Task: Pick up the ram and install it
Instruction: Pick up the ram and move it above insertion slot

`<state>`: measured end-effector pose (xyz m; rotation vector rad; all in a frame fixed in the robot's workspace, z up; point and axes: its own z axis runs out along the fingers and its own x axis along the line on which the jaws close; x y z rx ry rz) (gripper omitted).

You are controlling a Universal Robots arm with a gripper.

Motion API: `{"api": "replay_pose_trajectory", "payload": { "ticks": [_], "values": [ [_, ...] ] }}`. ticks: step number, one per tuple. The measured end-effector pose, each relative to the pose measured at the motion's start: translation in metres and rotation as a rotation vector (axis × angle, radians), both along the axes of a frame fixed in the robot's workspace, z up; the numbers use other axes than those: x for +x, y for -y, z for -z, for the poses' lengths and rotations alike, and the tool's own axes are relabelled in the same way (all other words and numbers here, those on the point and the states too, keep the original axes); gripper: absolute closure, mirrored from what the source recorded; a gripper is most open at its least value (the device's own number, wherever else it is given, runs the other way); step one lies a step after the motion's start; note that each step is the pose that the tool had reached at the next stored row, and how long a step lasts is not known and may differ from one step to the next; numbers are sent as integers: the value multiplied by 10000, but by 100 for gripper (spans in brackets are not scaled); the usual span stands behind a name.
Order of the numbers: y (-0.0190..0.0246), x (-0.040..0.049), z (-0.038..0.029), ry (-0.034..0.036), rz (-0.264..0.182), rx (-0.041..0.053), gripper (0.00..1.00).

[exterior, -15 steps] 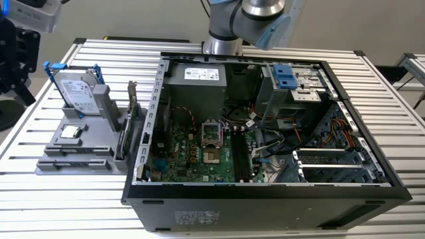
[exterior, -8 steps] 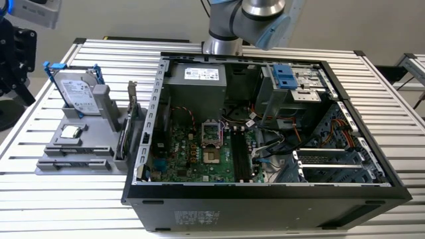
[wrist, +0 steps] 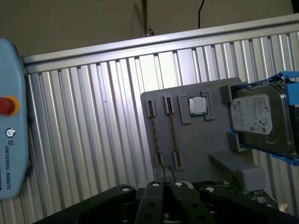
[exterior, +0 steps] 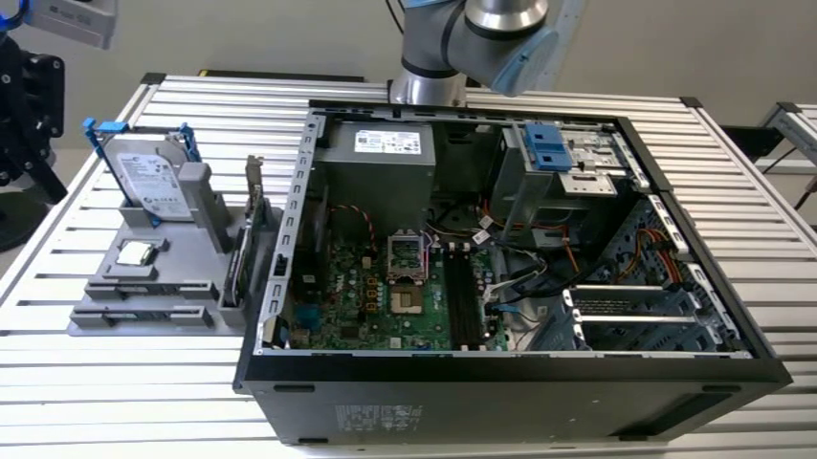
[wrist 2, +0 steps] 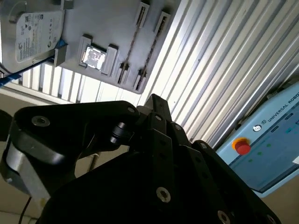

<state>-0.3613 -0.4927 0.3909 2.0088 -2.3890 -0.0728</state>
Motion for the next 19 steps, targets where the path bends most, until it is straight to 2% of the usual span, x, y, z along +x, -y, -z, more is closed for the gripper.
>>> {"api": "replay_pose_trajectory", "payload": {
  "ticks": [9, 19],
  "values": [
    [0, 9, 10, 0, -34, 3, 100],
    [0, 56, 75, 1, -57, 4, 100]
  ]
}}
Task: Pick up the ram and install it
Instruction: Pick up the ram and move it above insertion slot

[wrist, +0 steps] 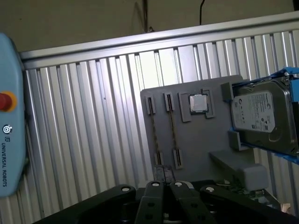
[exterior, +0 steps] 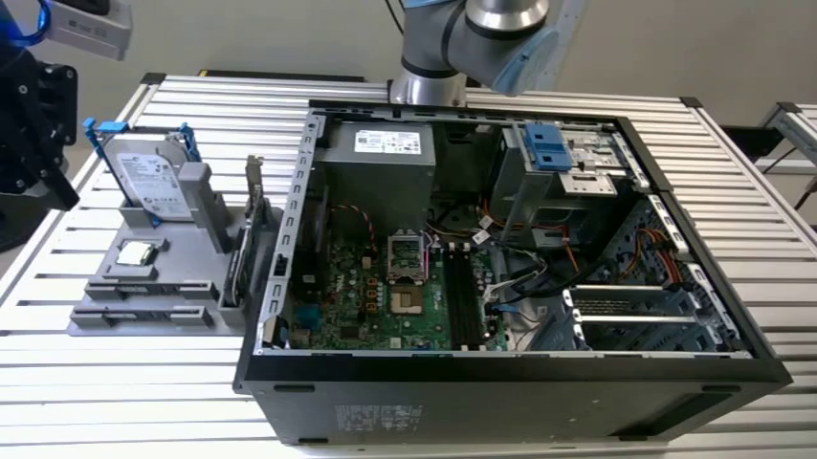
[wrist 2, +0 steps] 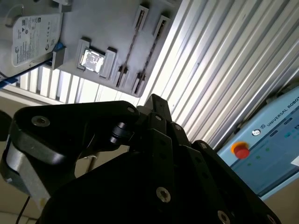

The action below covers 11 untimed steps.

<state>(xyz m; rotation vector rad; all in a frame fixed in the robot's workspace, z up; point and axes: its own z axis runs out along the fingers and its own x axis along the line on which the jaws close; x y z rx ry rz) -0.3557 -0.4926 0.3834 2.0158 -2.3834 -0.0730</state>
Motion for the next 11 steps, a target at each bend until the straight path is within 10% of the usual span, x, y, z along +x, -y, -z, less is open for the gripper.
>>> {"api": "replay_pose_trajectory", "payload": {
  "ticks": [11],
  "values": [
    [0, 43, 94, -2, -23, -2, 100]
  ]
}}
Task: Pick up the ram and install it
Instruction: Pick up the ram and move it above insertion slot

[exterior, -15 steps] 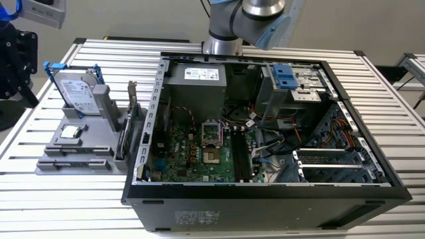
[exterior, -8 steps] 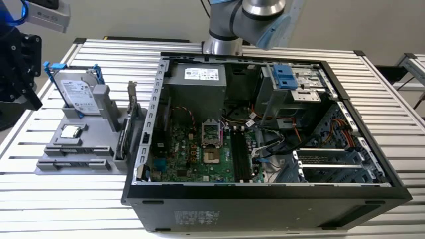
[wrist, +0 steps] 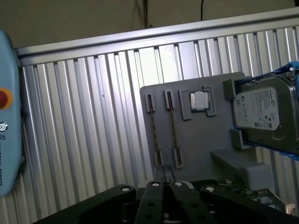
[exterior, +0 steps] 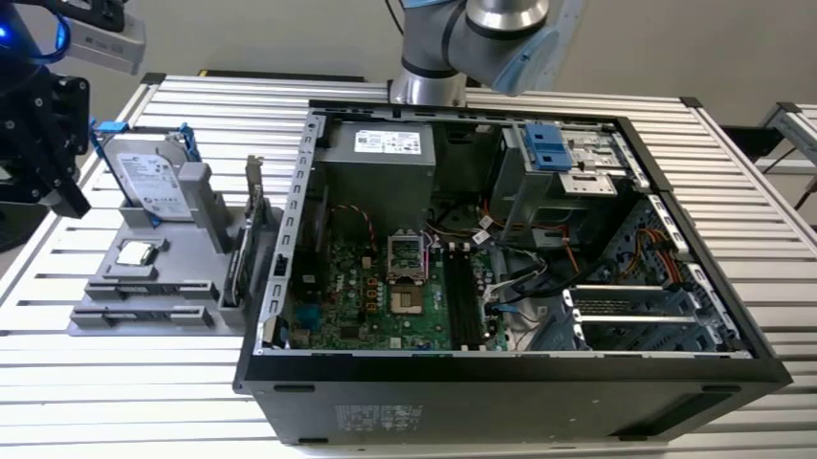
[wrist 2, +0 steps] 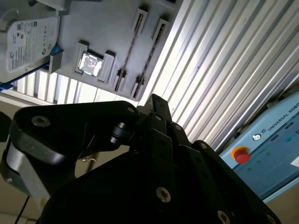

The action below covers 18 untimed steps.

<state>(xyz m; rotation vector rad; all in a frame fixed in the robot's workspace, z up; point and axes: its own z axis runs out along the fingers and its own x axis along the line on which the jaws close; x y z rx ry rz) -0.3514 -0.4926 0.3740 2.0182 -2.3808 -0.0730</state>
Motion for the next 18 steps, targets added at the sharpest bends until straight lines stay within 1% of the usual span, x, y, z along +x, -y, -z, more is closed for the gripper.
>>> {"api": "replay_pose_trajectory", "payload": {
  "ticks": [5, 18],
  "values": [
    [0, 9, 33, 1, -12, 1, 100],
    [1, 9, 51, 2, -13, 1, 100]
  ]
}}
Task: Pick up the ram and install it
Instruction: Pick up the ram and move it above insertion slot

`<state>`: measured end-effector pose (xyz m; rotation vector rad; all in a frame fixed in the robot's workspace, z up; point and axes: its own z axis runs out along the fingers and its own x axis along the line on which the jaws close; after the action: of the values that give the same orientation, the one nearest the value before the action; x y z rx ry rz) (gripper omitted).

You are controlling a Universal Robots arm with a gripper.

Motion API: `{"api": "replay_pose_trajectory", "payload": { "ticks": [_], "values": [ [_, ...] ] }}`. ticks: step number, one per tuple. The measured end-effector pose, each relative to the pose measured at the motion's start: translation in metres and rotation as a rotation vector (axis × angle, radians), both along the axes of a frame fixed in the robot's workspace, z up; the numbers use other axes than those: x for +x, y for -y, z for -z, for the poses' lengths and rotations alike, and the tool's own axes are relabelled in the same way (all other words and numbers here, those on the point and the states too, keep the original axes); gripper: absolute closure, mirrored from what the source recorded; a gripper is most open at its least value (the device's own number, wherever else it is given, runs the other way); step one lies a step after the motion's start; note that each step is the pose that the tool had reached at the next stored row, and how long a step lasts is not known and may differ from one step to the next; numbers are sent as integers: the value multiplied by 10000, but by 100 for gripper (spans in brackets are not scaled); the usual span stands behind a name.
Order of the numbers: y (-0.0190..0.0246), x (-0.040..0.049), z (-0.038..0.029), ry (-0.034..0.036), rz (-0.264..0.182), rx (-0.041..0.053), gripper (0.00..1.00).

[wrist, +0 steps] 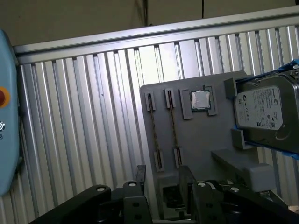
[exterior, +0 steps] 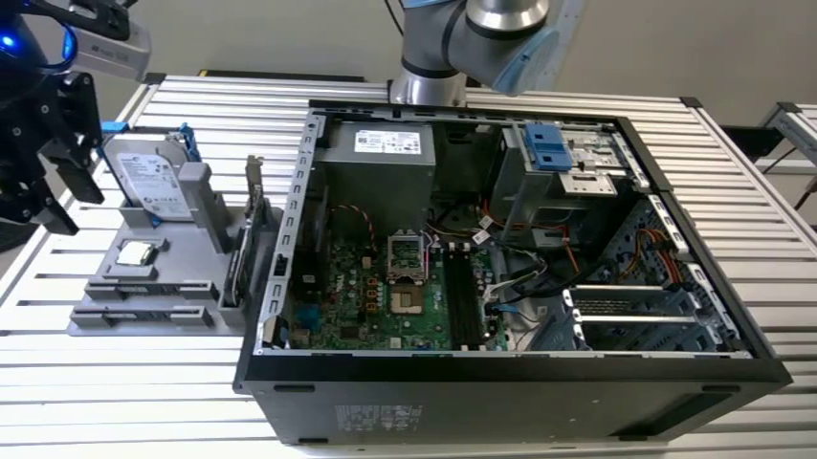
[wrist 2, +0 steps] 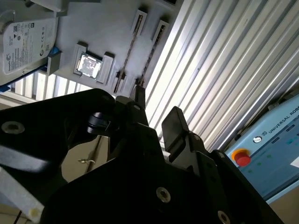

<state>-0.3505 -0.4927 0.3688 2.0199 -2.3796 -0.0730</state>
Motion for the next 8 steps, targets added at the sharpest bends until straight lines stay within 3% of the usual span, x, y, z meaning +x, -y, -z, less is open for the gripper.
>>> {"api": "replay_pose_trajectory", "payload": {
  "ticks": [8],
  "values": [
    [-1, 2, 72, 0, 0, -7, 100]
  ]
}}
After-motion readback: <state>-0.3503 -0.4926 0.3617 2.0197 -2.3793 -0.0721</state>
